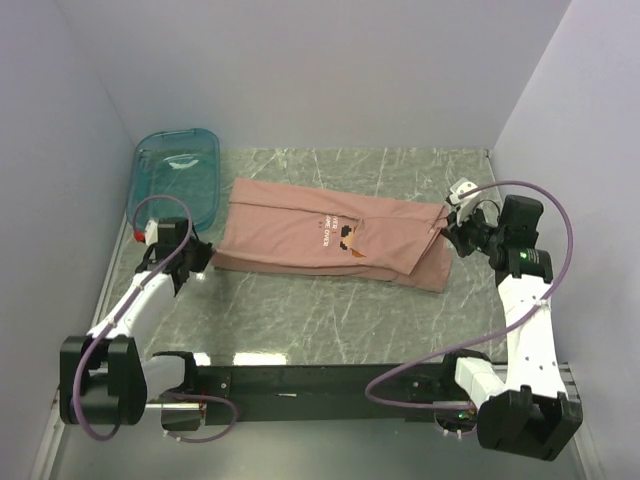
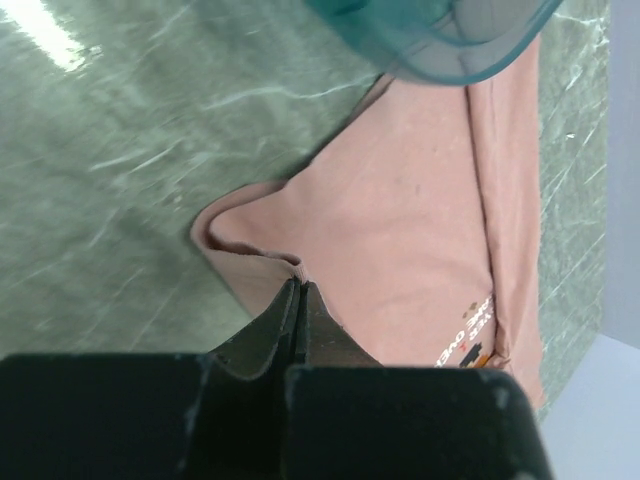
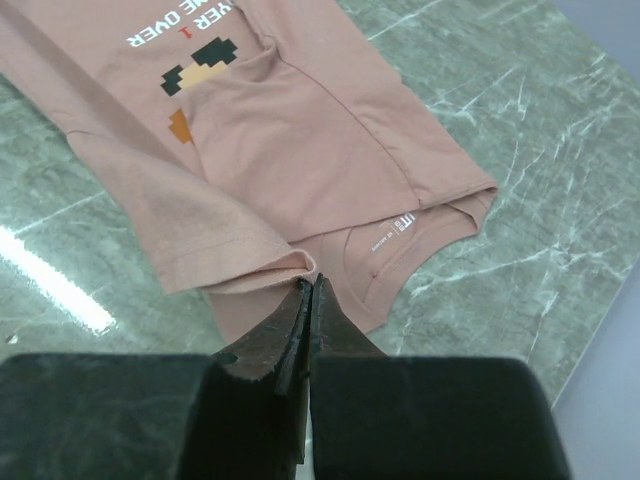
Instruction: Fold and stack the t-shirts
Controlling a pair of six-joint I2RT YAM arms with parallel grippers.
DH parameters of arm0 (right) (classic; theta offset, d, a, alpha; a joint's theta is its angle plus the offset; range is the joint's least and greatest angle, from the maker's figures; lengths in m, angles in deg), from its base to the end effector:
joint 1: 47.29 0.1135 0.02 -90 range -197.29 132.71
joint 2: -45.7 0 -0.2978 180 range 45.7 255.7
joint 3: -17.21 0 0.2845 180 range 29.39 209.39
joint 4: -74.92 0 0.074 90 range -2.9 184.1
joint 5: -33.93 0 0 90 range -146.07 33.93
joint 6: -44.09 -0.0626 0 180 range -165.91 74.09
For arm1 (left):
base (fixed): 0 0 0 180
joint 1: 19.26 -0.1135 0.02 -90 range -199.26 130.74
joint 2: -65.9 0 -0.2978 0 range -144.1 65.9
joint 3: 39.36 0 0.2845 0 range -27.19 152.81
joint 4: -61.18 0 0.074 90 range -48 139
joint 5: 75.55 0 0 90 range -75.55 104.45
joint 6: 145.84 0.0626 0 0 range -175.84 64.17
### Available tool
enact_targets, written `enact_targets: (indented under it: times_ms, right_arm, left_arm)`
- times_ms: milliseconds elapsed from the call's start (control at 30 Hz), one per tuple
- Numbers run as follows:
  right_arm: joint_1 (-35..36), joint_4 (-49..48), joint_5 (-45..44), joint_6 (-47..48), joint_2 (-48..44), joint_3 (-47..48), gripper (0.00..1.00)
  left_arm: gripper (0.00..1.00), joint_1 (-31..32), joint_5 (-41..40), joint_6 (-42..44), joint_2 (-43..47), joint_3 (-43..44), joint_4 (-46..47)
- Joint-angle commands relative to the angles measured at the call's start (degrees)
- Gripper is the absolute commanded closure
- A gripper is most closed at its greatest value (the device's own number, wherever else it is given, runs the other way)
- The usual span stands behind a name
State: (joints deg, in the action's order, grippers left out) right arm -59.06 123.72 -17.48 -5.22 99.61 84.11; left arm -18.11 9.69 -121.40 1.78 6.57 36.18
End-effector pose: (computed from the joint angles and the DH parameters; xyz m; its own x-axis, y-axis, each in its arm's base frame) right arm 0.2248 -0.0070 0.3462 -0.2154 -0.4757 -0.8528 -0.6280 0.7363 -0.2520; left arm 0.2598 0.0000 0.1993 -0.2463 -0.9025 -0.3534 -0.6397 0.4252 -0.6403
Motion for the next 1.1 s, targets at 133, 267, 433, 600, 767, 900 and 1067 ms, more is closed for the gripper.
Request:
enact_targets:
  times_ms: [133,267,433,600,767,900,1067]
  right_arm:
    - [-1.1,-6.3,0.6,-4.1,4.4,3.3,1.0]
    - [-1.9,-8.9,-1.1,-6.1,6.2,3.3,1.0]
    - [-2.4,-10.9,-2.1,-7.7,7.6,2.7,1.0]
    - [-2.6,-12.4,-3.1,-8.8,9.3,2.8,1.0]
    - [-2.6,-13.7,-3.0,-9.8,11.1,3.4,1.0]
    - [-2.6,-13.8,-2.3,-10.4,13.4,4.0,1.0]
    - [-2.6,-13.9,-2.1,-10.7,15.6,4.8,1.0]
  left_arm:
    - [1.0,-0.3,2.5,2.8,-9.5,9.2,4.1]
    - [1.0,-0.4,2.9,4.2,-13.5,12.8,4.4]
    - [1.0,-0.4,3.3,5.9,-19.4,17.6,4.1]
    - [1.0,-0.3,3.7,7.1,-24.5,21.2,4.0]
    - [1.0,-0.3,3.7,8.0,-27.9,25.3,3.2]
    - [1.0,-0.1,3.3,8.9,-30.5,27.6,2.4]
    - [1.0,0.2,3.1,9.7,-33.3,30.5,1.6]
